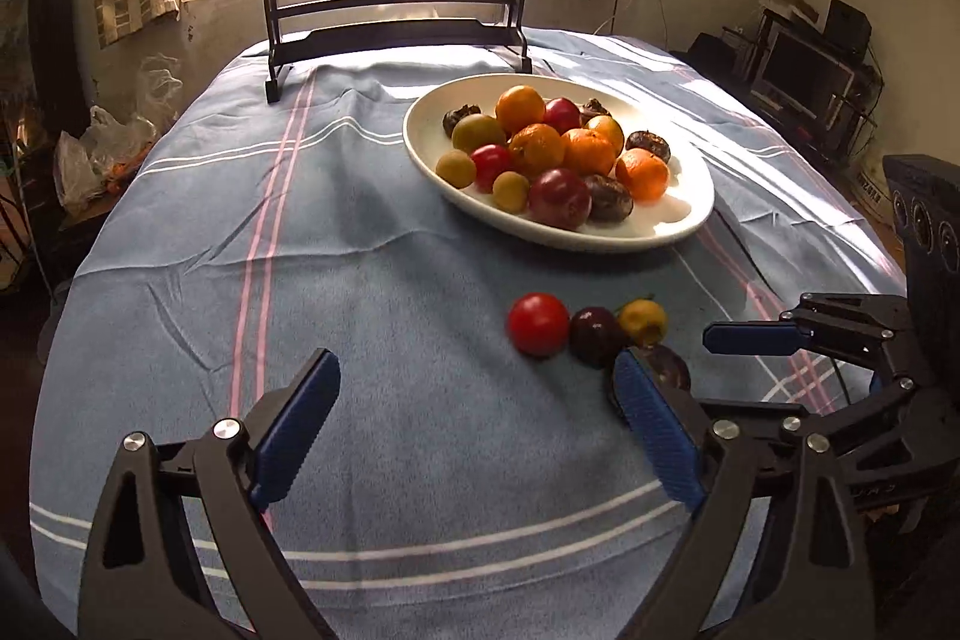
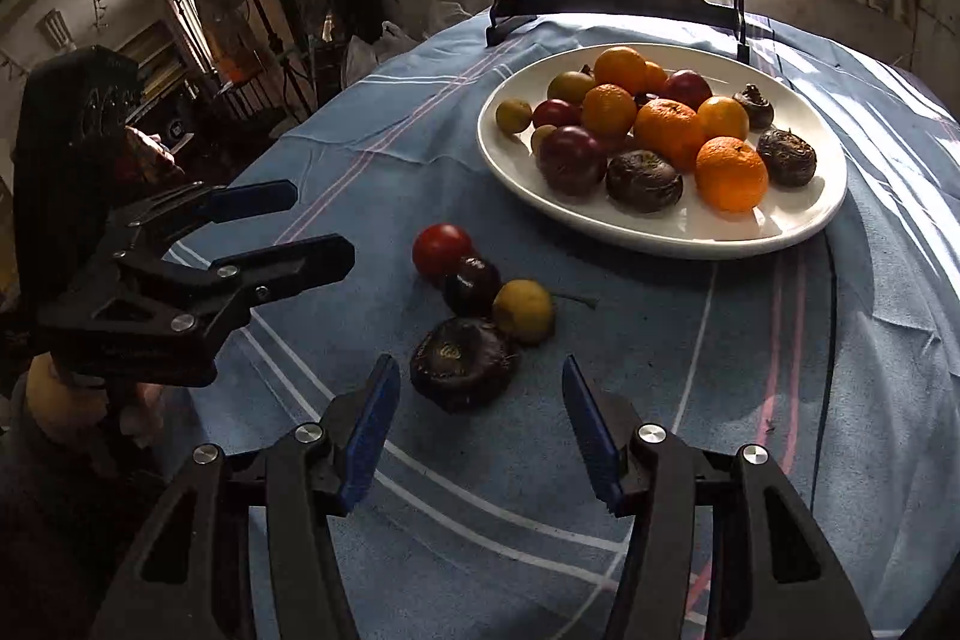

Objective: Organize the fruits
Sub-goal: 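Release the yellow fruit and orange onto the white plate with both tools, then grasp a dried persimmon with the right tool while the left tool grasps a red tomato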

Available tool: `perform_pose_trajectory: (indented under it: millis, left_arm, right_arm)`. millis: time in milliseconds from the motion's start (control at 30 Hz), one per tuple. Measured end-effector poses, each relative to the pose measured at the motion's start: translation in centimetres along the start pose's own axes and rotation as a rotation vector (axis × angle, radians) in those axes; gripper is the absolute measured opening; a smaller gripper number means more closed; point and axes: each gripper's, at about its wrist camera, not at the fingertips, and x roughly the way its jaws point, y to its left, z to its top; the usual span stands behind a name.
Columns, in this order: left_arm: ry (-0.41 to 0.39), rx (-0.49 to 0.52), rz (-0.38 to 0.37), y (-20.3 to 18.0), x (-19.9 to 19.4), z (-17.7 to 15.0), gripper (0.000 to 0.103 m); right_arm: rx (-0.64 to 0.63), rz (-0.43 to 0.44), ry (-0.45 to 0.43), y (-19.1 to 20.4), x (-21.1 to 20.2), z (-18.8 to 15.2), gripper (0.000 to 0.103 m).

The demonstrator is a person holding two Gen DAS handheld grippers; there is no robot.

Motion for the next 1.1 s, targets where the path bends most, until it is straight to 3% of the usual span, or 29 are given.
perform_pose_trajectory:
  millis: [100, 167, 233, 500, 633, 767, 1067, 1100]
  left_arm:
    - [0.02, -0.011, 0.013, 0.5, -0.1, -1.1, 0.09]
    - [0.039, -0.016, 0.019, 0.9, 0.2, -1.6, 0.09]
    - [0.056, -0.007, 0.026, 0.8, 0.5, -1.7, 0.09]
    - [0.07, 0.14, 0.051, -2.4, 2.5, -0.3, 0.088]
    - [0.121, 0.228, 0.081, -3.9, 4.6, 0.6, 0.045]
    - [0.127, 0.283, 0.103, -4.6, 5.7, 1.0, 0.04]
    - [0.143, 0.295, 0.033, -5.2, 6.8, 1.9, 0.039]
    - [0.146, 0.284, 0.022, -5.1, 6.8, 1.9, 0.031]
  right_arm:
    - [-0.03, -0.046, 0.025, 1.0, 1.4, 0.3, 0.055]
    - [-0.031, -0.053, 0.042, 1.2, 2.1, 0.6, 0.044]
    - [-0.008, -0.048, 0.031, 0.9, 1.9, 0.5, 0.043]
    - [0.149, 0.011, -0.117, -4.4, -2.4, -1.4, 0.043]
    - [0.244, 0.039, -0.135, -7.6, -3.3, -2.2, 0.043]
    - [0.26, 0.084, -0.145, -8.1, -3.5, -2.5, 0.043]
    - [0.276, 0.111, -0.156, -8.3, -3.7, -2.8, 0.043]
    - [0.279, 0.111, -0.159, -8.4, -3.7, -2.8, 0.043]
